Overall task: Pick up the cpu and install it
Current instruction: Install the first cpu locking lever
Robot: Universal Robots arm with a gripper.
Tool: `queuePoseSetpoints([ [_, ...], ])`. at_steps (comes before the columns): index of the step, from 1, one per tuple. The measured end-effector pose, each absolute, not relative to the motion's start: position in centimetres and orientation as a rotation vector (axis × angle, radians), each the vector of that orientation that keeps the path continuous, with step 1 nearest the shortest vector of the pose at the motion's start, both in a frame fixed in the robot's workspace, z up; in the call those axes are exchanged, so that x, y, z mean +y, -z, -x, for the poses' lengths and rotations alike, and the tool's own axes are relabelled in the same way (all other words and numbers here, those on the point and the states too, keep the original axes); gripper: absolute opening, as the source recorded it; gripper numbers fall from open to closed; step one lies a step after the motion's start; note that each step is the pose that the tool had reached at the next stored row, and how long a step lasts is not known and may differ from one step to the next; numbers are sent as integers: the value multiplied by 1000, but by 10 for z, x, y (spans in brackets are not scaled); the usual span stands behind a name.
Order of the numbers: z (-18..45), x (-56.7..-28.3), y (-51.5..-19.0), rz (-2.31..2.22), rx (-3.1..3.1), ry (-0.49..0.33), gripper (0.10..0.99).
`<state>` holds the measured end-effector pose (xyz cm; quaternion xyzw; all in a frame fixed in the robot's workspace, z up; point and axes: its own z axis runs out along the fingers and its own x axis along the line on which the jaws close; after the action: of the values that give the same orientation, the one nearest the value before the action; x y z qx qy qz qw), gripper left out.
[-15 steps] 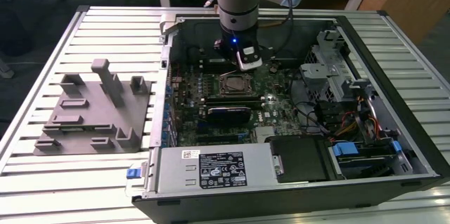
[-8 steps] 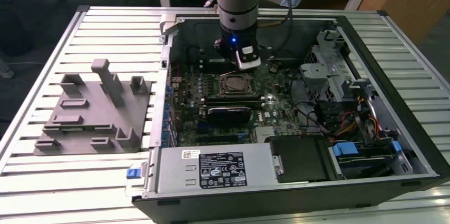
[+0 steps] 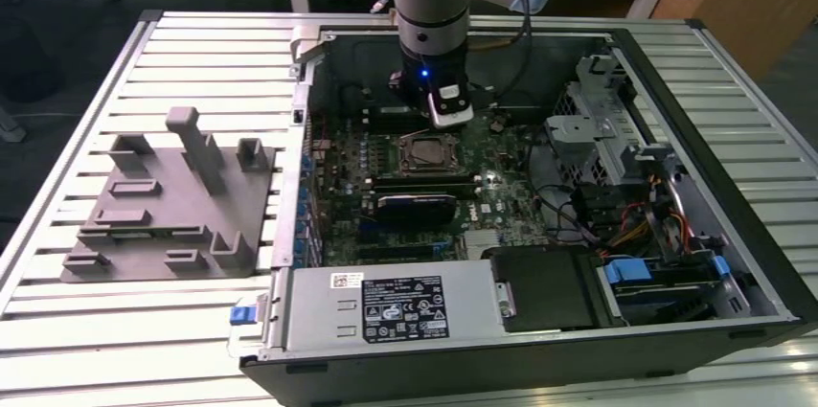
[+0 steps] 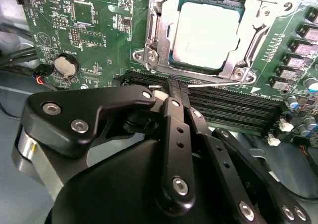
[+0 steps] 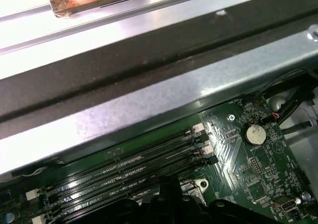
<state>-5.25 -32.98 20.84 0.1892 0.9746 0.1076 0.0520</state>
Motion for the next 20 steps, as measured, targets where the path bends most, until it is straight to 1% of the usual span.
queuePoseSetpoints([
  [20, 49, -330, -205, -432, 2999, -334, 106],
])
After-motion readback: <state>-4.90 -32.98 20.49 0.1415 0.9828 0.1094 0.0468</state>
